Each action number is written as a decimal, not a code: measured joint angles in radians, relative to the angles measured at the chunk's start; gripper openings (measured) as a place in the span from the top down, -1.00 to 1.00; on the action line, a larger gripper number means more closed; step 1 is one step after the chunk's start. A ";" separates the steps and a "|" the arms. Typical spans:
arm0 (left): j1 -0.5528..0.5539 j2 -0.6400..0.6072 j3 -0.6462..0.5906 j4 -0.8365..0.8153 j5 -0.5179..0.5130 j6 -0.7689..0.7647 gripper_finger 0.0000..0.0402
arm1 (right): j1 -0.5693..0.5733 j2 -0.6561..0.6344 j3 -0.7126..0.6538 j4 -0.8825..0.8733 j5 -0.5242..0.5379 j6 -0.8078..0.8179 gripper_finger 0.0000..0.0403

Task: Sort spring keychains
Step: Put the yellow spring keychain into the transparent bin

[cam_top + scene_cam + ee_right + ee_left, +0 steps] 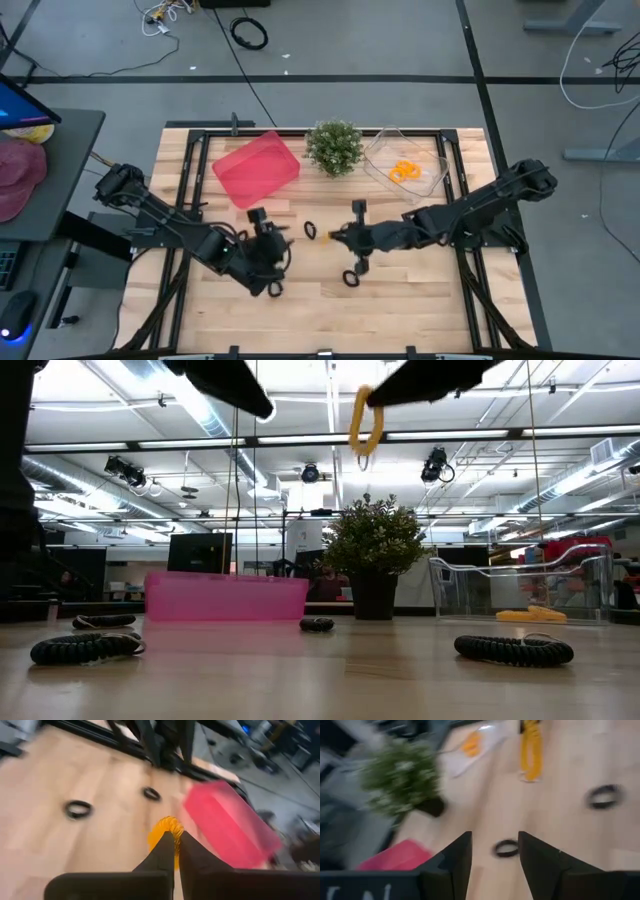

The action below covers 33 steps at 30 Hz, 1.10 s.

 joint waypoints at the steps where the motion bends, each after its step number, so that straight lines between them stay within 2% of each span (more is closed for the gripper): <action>1: 0.008 0.000 0.000 -0.032 -0.030 -0.014 0.20 | -0.014 0.000 0.000 -0.011 0.017 0.008 0.99; 6: 0.062 0.000 0.000 -0.233 -0.143 -0.120 0.20 | -0.084 0.000 0.000 -0.057 0.119 0.045 0.99; 11: 0.130 0.000 0.000 -0.387 -0.149 -0.194 0.20 | -0.158 -0.029 0.000 -0.196 0.252 0.112 0.99; 15: 0.187 0.000 0.000 -0.425 -0.149 -0.191 0.20 | -0.214 -0.064 0.000 -0.367 0.358 0.200 0.99; 20: 0.258 0.000 0.000 -0.424 -0.167 -0.123 0.20 | -0.285 -0.104 0.000 -0.550 0.438 0.300 0.99; 25: 0.333 0.000 0.000 -0.423 -0.189 -0.076 0.20 | -0.373 -0.127 0.000 -0.650 0.460 0.351 0.99; 33: 0.444 0.001 0.000 -0.422 -0.195 -0.043 0.20 | -0.509 -0.127 0.000 -0.680 0.462 0.370 0.99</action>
